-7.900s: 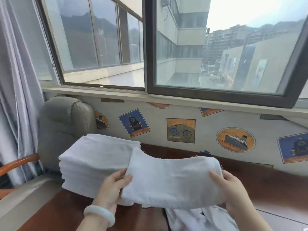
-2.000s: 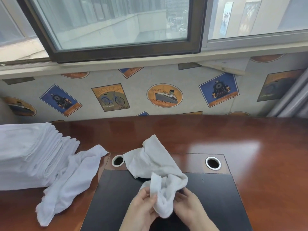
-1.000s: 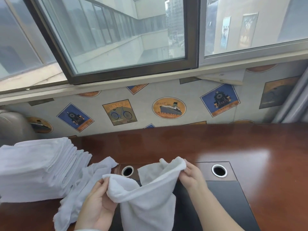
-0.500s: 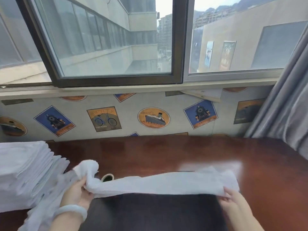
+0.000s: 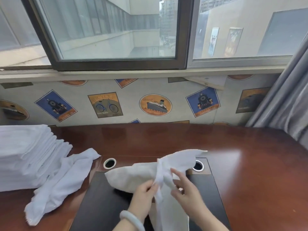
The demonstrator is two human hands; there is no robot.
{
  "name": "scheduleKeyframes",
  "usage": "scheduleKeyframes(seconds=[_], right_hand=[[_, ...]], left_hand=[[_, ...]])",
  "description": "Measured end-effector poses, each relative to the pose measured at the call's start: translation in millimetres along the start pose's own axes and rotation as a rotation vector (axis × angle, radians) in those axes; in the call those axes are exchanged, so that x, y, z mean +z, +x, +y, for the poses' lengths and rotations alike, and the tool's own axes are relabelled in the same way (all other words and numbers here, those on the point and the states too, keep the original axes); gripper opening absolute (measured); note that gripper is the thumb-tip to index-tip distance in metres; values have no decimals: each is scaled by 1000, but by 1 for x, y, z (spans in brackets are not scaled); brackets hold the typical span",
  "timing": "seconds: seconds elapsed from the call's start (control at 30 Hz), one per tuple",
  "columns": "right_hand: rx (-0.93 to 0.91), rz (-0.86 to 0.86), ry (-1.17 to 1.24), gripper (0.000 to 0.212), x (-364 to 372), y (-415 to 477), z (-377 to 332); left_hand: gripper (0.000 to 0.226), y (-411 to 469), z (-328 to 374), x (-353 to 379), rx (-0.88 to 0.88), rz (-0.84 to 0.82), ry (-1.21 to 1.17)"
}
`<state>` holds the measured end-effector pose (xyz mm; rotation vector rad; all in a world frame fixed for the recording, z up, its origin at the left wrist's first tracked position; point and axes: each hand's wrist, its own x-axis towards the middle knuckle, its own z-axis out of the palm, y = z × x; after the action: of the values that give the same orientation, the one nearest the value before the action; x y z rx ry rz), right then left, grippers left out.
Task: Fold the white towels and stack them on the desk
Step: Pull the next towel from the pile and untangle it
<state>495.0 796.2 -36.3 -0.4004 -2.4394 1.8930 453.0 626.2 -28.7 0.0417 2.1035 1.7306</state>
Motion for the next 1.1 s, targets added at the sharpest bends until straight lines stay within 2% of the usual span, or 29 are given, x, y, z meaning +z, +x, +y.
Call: scheduleKeyframes(seconds=[0.03, 0.1, 0.17, 0.23, 0.4, 0.57, 0.63, 0.7, 0.77, 0.83, 0.87, 0.97, 1.03, 1.1], right_hand=[[49, -36, 164, 57, 14, -5, -2], [210, 22, 552, 45, 30, -9, 2], [320, 89, 735, 30, 37, -14, 3], [343, 90, 741, 19, 38, -19, 1], [257, -6, 747, 30, 34, -27, -19], [173, -84, 666, 39, 31, -29, -35], [131, -42, 601, 31, 30, -29, -40], [100, 69, 484, 22, 28, -28, -46], [100, 236, 363, 20, 28, -24, -52], [86, 333, 259, 21, 32, -21, -61], [71, 328, 232, 21, 36, -21, -66], [44, 237, 297, 13, 45, -24, -71], [38, 193, 360, 5, 47, -25, -68], [46, 189, 361, 8, 46, -24, -63]], left_hand=[[19, -5, 0, 12, 34, -2, 25], [13, -12, 0, 22, 54, 87, 105], [15, -16, 1, 25, 82, 157, 143], [15, -18, 2, 23, 81, 162, 145], [10, -18, 9, 14, 65, 68, 42], [24, -12, 14, 1, 83, 198, 70], [24, -12, 18, -5, 118, 215, 129], [23, -12, 17, -10, 157, 260, 216], [22, -13, 20, -13, 211, 344, 311], [14, -15, 27, -12, 286, 369, 314], [8, -18, 33, -10, 323, 355, 291], [11, -24, 42, -6, 422, 267, 296], [15, -25, 42, -6, 477, 274, 347], [16, -24, 36, -9, 499, 274, 391]])
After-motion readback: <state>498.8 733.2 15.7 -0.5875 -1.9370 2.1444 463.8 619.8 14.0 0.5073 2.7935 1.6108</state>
